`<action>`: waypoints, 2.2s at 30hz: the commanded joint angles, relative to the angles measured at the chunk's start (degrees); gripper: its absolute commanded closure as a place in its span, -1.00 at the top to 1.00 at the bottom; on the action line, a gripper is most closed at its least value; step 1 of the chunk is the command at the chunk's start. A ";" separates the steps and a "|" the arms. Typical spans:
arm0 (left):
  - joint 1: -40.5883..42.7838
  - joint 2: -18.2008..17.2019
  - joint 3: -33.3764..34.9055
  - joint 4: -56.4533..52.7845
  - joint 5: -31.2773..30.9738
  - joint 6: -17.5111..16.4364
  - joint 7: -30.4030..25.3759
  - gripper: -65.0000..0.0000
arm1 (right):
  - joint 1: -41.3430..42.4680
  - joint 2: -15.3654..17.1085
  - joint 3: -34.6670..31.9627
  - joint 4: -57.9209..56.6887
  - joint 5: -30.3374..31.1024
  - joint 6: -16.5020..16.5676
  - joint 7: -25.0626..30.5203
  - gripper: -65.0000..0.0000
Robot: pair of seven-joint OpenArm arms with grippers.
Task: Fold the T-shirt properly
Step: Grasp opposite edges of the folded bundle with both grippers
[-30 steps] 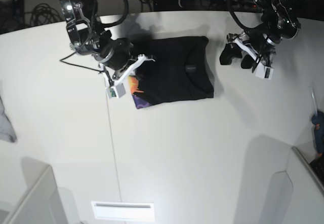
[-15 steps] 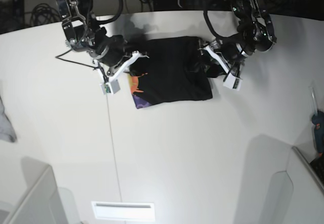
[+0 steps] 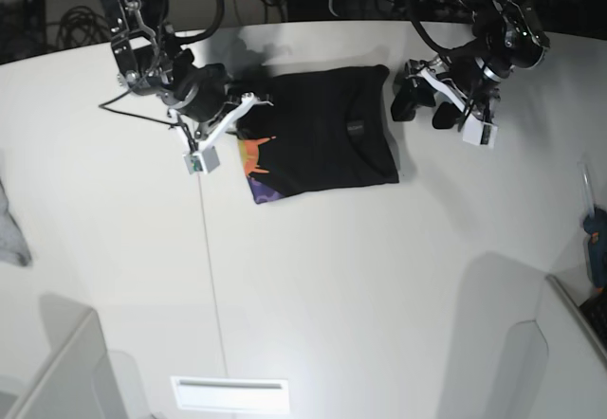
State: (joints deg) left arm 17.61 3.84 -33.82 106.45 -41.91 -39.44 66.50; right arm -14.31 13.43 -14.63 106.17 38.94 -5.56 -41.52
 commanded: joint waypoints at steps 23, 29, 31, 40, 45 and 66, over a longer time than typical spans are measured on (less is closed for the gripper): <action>-6.57 0.16 9.16 -14.45 -10.79 9.42 -3.07 0.45 | 0.55 0.15 -0.36 1.21 1.02 0.42 1.03 -1.00; -6.66 0.52 9.25 -14.63 -6.92 9.16 -3.86 0.45 | 0.64 0.15 -0.36 1.21 1.02 0.42 1.03 -1.00; -7.45 0.52 9.25 -15.86 -6.66 9.16 -3.86 0.45 | 0.64 0.15 -0.18 1.21 1.02 0.42 1.03 -1.00; -9.03 0.43 9.25 -21.49 -6.66 9.33 -3.86 0.45 | 0.72 0.15 0.08 1.21 1.02 0.42 1.03 -1.00; -8.16 0.34 8.64 -17.00 -7.01 9.33 -3.51 0.45 | 0.81 0.15 0.08 1.21 1.02 0.42 1.03 -1.00; -4.90 0.16 5.91 -10.67 -6.92 9.24 -3.77 0.45 | 1.07 0.15 -0.09 1.04 1.02 0.42 1.03 -1.00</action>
State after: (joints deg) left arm 12.99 4.12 -27.99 94.89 -47.59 -29.93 63.46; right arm -13.87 13.30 -14.85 106.17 39.35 -5.56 -41.54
